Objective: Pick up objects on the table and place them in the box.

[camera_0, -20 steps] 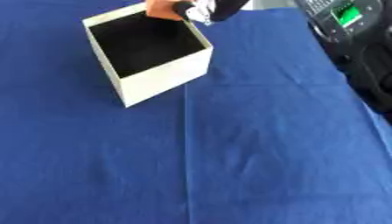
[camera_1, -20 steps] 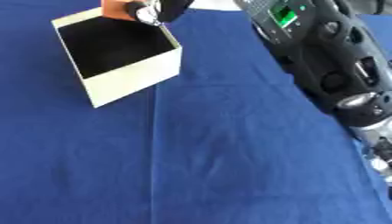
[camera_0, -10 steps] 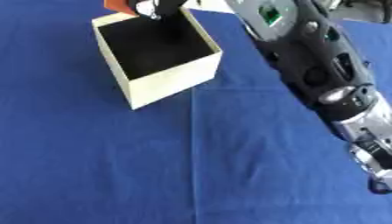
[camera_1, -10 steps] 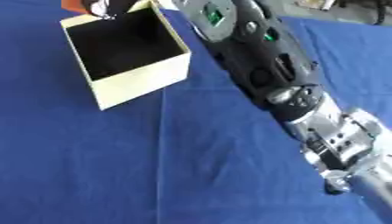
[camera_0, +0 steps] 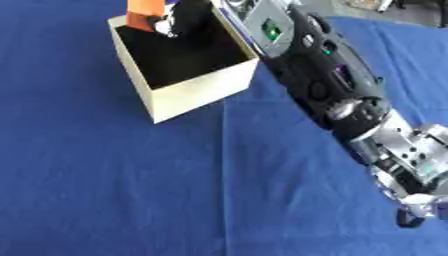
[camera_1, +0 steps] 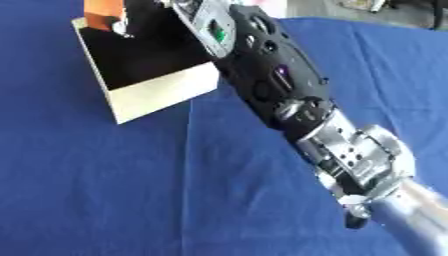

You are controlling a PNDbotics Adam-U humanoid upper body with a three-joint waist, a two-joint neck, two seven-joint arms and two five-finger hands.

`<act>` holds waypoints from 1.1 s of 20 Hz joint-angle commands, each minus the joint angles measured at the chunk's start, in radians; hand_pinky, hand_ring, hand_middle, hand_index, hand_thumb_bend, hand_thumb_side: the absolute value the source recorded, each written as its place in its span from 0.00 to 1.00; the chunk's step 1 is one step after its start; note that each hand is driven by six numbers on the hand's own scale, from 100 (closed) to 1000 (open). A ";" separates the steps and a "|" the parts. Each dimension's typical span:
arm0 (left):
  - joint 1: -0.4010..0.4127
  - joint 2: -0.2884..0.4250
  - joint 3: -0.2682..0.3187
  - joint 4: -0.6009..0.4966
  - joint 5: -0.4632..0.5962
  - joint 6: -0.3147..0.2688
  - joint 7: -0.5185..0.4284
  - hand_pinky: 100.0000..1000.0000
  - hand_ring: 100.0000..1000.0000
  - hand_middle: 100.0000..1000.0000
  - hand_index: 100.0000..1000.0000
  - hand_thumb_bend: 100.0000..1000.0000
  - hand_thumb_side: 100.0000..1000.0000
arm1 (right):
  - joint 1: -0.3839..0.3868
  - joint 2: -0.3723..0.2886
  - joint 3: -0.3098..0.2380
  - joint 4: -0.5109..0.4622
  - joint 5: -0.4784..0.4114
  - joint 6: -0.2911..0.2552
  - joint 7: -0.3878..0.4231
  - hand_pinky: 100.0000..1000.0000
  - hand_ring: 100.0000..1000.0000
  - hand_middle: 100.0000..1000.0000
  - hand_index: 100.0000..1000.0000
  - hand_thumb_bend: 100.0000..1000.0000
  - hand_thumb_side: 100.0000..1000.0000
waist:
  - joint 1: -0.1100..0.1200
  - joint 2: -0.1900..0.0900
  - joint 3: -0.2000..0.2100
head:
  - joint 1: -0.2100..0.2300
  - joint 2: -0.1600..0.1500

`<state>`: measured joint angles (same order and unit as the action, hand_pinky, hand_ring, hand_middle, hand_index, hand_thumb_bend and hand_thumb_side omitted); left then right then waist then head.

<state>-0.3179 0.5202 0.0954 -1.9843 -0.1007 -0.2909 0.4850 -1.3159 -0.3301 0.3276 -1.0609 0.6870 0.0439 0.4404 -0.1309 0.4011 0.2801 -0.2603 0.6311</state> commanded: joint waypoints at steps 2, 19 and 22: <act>-0.003 0.012 0.008 -0.016 0.003 0.001 0.000 0.51 0.51 0.58 0.62 0.51 0.83 | -0.009 -0.017 -0.015 0.035 0.025 -0.022 -0.006 0.67 0.63 0.38 0.61 0.00 0.00 | 0.015 -0.017 -0.004 | 0.006 -0.011; -0.007 0.007 0.009 -0.016 0.005 0.000 0.000 0.50 0.51 0.58 0.61 0.51 0.82 | 0.010 -0.007 -0.011 0.105 0.077 -0.071 0.103 0.68 0.66 0.42 0.62 0.00 0.00 | 0.011 -0.005 0.000 | 0.004 -0.003; -0.009 0.007 0.009 -0.016 0.005 0.001 0.000 0.50 0.51 0.58 0.61 0.51 0.82 | 0.008 -0.005 -0.018 0.118 0.104 -0.083 0.118 0.71 0.69 0.46 0.65 0.00 0.00 | 0.007 -0.003 0.002 | 0.004 -0.003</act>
<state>-0.3176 0.5109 0.0959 -1.9843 -0.1006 -0.2905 0.4854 -1.2864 -0.3255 0.3210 -0.9398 0.7762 -0.0334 0.5507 -0.1323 0.4188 0.2806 -0.2554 0.6313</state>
